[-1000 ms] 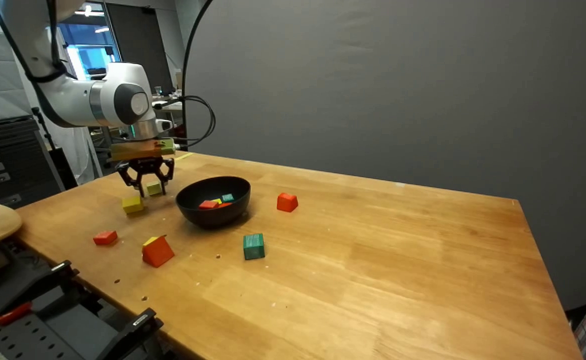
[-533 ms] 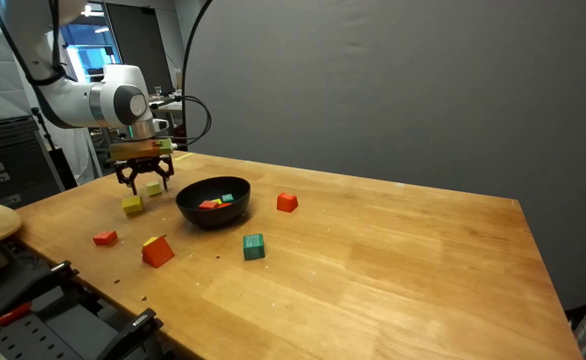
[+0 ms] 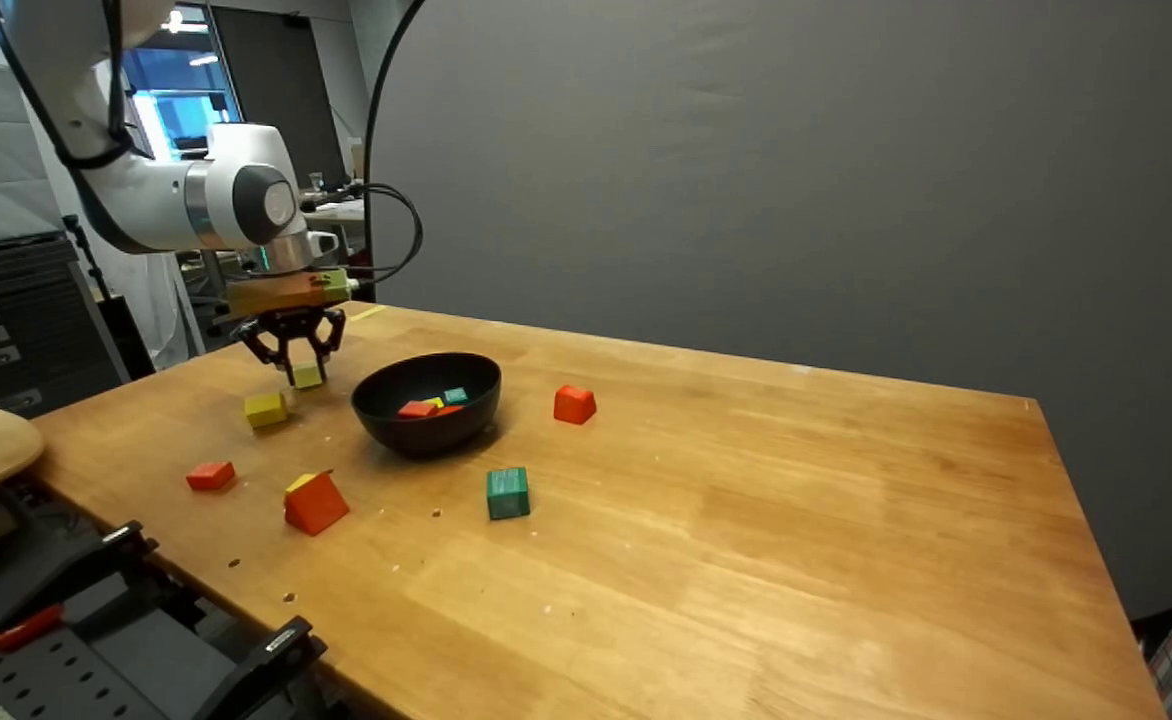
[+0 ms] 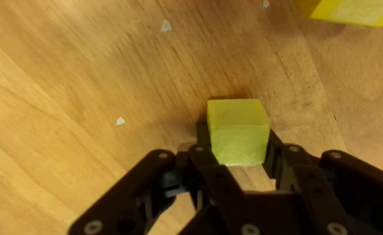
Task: Put all the blocks in the bowl
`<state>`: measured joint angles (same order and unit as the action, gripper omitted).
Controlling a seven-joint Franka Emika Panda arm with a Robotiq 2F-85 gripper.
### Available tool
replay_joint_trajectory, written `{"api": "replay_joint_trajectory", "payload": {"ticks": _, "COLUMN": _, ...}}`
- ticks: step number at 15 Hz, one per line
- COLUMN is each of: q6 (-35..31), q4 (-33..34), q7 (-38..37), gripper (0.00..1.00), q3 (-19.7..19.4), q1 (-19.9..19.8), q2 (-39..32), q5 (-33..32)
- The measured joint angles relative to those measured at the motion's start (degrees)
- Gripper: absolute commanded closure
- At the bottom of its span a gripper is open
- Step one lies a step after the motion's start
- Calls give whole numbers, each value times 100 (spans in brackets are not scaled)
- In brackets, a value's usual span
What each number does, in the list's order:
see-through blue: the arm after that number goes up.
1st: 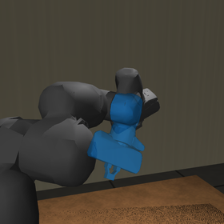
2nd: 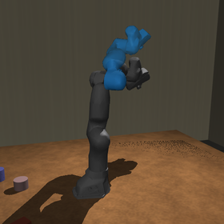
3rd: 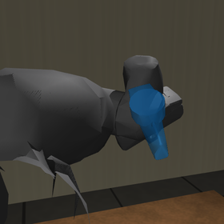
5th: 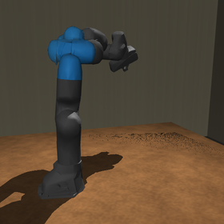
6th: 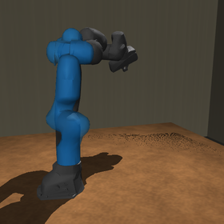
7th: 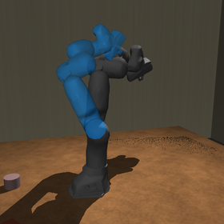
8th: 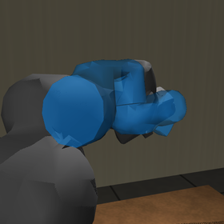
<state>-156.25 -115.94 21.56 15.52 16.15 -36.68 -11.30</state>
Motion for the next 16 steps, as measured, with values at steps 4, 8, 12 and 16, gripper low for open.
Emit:
{"api": "replay_joint_trajectory", "payload": {"ticks": 4, "q6": 284, "q4": -286, "q7": 221, "gripper": 81, "q3": 105, "q1": -260, "q2": 611, "q5": 0}}
{"api": "replay_joint_trajectory", "payload": {"ticks": 8, "q6": 716, "q4": -860, "q7": 349, "gripper": 81, "q3": -66, "q1": -485, "q2": 1786, "q5": -262}}
{"api": "replay_joint_trajectory", "payload": {"ticks": 12, "q6": 895, "q4": -1557, "q7": 445, "gripper": 81, "q3": -457, "q1": -822, "q2": 2857, "q5": -400}}
{"api": "replay_joint_trajectory", "payload": {"ticks": 16, "q6": 814, "q4": -2273, "q7": 614, "gripper": 81, "q3": -1051, "q1": -1287, "q2": 3463, "q5": -618}}
